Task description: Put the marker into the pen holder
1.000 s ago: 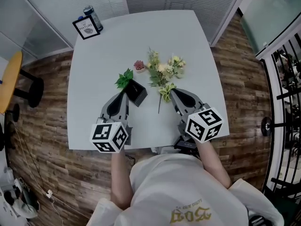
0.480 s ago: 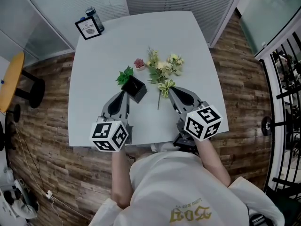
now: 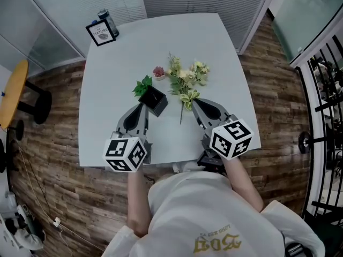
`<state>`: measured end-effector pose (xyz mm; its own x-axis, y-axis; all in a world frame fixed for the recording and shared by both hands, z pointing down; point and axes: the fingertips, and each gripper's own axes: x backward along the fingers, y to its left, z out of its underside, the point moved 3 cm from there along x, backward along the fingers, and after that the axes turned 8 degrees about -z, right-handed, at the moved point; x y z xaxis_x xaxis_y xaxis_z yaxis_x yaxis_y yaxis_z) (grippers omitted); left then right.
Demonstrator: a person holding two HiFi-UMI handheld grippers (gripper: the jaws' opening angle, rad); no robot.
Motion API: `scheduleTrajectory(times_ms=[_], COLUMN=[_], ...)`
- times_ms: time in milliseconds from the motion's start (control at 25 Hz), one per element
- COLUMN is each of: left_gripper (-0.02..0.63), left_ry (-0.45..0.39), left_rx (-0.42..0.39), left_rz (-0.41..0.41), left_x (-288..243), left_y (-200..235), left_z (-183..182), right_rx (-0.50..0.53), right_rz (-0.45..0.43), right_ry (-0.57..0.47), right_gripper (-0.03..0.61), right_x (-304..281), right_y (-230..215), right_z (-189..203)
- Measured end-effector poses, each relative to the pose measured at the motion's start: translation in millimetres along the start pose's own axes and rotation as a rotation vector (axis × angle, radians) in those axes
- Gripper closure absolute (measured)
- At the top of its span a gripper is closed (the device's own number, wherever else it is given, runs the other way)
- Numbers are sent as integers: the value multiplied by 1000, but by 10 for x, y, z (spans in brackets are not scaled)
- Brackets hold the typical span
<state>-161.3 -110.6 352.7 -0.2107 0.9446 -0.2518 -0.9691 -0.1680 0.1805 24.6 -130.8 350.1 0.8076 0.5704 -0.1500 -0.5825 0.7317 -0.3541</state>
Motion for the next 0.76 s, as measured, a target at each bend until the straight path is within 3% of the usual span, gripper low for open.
scheduleTrajectory(times_ms=[760], left_gripper=[598], left_ry=[13], left_rx=[12], left_rz=[13], left_x=[-27], left_y=[87], left_z=[49], right_rx=[3], right_rz=[-2], right_ry=[15], right_gripper=[561], right_x=[-105], right_y=[29], right_z=[27])
